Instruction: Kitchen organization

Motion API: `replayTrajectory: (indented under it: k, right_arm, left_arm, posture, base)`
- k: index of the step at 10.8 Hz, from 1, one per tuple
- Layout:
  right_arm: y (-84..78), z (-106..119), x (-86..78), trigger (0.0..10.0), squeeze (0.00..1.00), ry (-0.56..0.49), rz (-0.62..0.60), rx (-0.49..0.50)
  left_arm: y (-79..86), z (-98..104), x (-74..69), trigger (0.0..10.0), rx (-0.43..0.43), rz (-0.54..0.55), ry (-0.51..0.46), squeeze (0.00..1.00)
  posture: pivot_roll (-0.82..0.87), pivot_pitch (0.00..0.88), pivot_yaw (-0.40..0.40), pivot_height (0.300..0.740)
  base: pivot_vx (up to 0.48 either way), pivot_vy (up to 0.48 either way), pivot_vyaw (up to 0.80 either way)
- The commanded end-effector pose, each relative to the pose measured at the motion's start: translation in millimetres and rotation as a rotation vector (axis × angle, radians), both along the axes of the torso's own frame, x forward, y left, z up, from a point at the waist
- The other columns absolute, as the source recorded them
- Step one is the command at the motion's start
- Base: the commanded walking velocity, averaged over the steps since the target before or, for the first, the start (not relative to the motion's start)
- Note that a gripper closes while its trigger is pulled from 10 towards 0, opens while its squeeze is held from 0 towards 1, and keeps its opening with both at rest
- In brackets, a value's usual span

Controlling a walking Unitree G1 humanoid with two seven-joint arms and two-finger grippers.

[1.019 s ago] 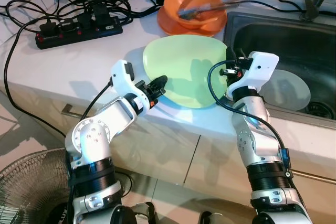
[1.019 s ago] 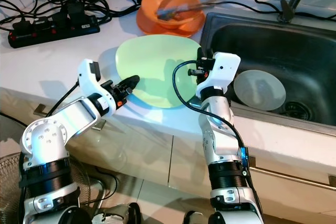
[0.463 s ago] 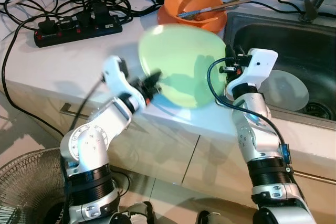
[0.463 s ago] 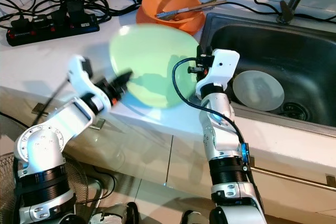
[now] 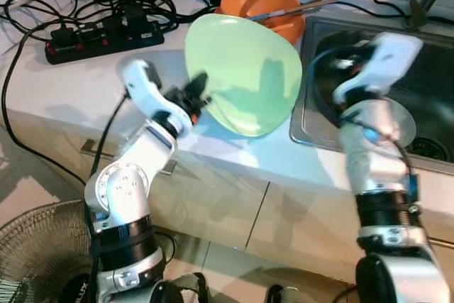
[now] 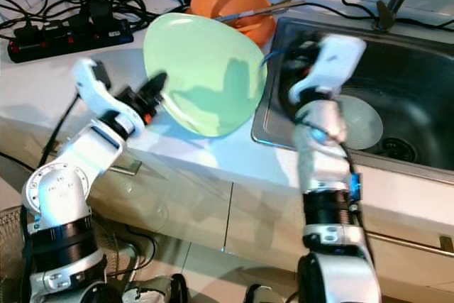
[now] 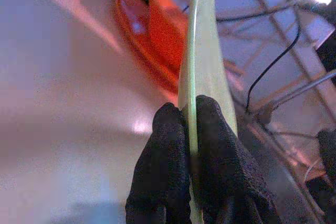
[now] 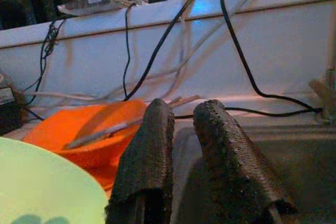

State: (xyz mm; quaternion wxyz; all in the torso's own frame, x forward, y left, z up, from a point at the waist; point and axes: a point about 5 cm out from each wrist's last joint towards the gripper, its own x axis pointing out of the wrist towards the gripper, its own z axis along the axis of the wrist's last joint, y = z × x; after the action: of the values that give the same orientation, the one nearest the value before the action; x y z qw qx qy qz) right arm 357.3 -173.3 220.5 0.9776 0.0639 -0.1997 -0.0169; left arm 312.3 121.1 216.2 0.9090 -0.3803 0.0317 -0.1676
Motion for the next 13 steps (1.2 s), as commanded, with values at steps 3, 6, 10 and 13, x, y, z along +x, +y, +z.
replayTrajectory:
  k: [3,6,10,13]
  right_arm:
    - [-1.9,-1,1.6,10.0,0.00,-0.006,0.002,0.029]
    - [-4.6,2,2.8,10.0,0.00,-0.019,-0.014,0.041]
    - [-6.5,-1,1.1,10.0,0.00,-0.011,-0.023,0.042]
    - [-12.7,2,0.2,10.0,0.00,-0.017,-0.043,0.036]
  left_arm:
    - [-4.7,22,1.3,10.0,-0.110,-0.037,-0.140,0.00]
    - [-14.1,15,1.9,10.0,-0.079,-0.098,-0.104,0.00]
    - [-9.9,11,1.6,0.0,-0.101,-0.071,-0.094,0.00]
    - [0.6,16,6.4,0.0,-0.119,0.016,-0.115,0.00]
  posture:
    - [0.09,0.000,0.034,0.740]
    - [0.08,0.000,0.044,0.740]
    - [0.07,0.034,0.041,0.740]
    - [0.07,0.050,0.040,0.740]
  base:
    - [0.000,0.000,0.00]
    - [0.000,0.000,0.00]
    - [0.000,0.000,0.00]
    - [0.000,0.000,0.00]
